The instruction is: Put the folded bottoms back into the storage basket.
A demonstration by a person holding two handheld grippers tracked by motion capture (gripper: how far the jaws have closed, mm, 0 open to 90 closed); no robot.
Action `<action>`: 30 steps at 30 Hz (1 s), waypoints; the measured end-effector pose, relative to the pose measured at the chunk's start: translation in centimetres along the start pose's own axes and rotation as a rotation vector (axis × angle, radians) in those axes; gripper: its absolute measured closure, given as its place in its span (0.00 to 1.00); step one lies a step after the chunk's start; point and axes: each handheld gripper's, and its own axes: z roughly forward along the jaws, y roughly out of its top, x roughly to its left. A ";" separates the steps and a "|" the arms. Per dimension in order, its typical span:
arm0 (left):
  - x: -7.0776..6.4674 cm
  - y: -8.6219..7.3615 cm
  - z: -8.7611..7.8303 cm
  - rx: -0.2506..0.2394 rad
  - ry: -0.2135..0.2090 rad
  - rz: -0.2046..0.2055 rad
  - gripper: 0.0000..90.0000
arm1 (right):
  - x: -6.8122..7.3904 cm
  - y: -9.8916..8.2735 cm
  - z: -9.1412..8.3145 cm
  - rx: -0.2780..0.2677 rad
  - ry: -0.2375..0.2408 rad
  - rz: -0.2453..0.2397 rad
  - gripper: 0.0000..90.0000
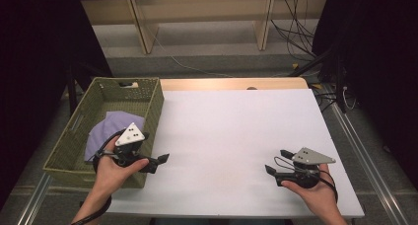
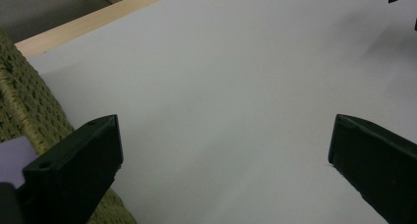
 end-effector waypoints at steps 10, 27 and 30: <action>-0.6 -0.2 0.4 0.021 -0.004 0.023 0.00 | 0.0 0.0 0.0 0.001 0.000 -0.001 0.25; -0.6 -0.4 0.7 0.027 -0.010 0.020 0.00 | 0.0 -0.1 0.2 0.008 0.003 0.002 0.25; -0.7 -0.4 0.8 0.028 -0.011 0.021 0.00 | 0.0 -0.2 0.2 0.006 0.004 0.006 0.25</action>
